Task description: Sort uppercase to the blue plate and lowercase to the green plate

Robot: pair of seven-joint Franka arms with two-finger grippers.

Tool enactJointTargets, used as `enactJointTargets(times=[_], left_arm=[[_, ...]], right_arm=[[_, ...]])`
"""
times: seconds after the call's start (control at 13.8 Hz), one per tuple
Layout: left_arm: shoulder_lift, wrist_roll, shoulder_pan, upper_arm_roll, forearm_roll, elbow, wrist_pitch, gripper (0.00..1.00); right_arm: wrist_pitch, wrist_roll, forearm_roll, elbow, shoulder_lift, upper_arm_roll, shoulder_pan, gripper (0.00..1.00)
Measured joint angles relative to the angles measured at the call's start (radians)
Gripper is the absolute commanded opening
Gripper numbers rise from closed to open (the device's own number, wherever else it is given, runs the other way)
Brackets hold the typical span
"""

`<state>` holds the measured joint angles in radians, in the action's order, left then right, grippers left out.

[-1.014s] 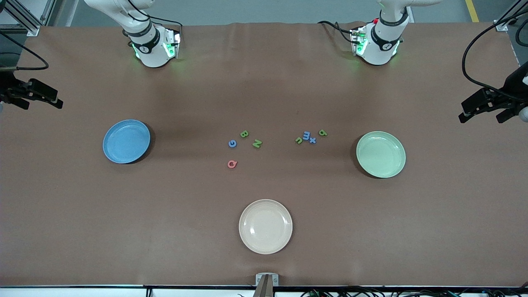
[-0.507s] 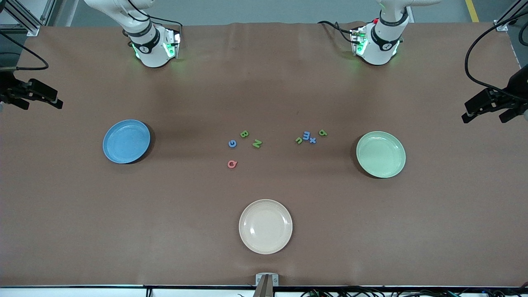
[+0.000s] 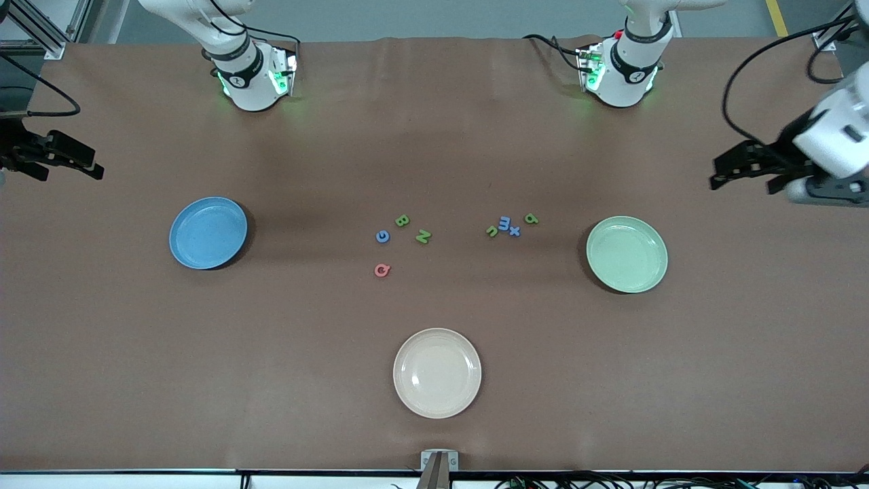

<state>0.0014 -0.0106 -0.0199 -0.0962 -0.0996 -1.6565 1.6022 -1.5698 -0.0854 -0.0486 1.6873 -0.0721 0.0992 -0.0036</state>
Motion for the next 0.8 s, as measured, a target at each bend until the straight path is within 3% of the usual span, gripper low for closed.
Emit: enactJointTargets(times=[0.36, 0.8], left_arm=[[0.050, -0.084, -0.009, -0.162, -0.007, -0.083, 0.036, 1.00], [0.093, -0.295, -0.018, -0.350, -0.007, -0.290, 0.342, 1.00]], right_arm=[[-0.011, 0.000, 0.000, 0.001, 0.040, 0.000, 0.000, 1.00], [-0.081, -0.001, 0.000, 0.000, 0.110, -0.001, 0.001, 1.00]])
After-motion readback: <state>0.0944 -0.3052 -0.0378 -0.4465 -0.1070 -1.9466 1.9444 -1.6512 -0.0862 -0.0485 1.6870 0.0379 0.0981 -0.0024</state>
